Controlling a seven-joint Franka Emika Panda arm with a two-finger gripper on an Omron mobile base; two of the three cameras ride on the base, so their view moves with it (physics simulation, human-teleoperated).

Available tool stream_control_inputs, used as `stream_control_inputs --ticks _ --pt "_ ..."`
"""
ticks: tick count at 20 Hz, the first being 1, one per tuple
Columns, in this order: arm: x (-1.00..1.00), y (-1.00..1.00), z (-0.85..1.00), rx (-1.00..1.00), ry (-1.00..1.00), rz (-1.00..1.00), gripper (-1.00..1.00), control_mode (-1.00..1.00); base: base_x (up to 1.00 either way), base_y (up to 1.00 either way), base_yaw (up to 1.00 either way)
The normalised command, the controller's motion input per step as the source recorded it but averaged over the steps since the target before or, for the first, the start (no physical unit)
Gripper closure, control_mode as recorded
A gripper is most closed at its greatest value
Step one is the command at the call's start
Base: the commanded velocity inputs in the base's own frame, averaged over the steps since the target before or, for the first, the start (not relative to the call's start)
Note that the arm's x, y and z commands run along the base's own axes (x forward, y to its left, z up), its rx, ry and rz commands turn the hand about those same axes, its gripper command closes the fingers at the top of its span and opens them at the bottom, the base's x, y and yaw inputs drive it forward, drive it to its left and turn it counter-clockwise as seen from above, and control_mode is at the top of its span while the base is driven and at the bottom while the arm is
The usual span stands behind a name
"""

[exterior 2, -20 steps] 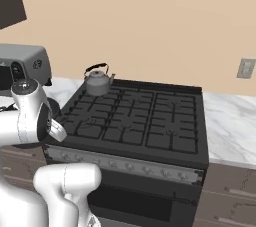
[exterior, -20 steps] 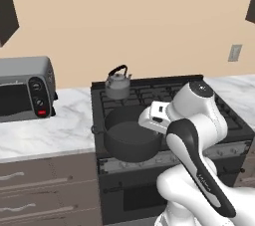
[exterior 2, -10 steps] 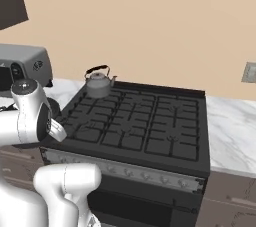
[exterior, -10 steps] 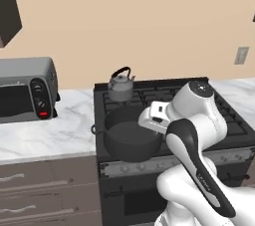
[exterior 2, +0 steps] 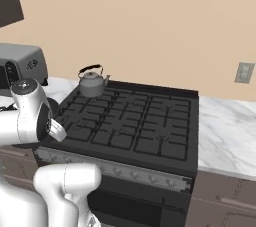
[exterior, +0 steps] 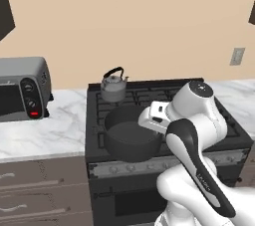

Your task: Pick the kettle from the cabinet and place it on a stove burner. Then pick the pot from the counter and place it on another stove burner. Finally, turn both burners on.

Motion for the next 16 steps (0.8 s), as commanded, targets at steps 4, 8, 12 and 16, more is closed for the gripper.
stream_control_inputs --ticks 4,8,12,16 --pt "0.00 0.00 0.00 0.00 0.00 0.00 1.00 1.00 0.23 -0.39 0.05" --pt "0.00 0.00 0.00 0.00 0.00 0.00 1.00 1.00 0.25 -0.40 0.05" --pt "0.00 0.00 0.00 0.00 0.00 0.00 1.00 1.00 0.27 -0.36 0.05" --pt "0.00 0.00 0.00 0.00 0.00 0.00 1.00 1.00 0.34 -0.34 0.05"
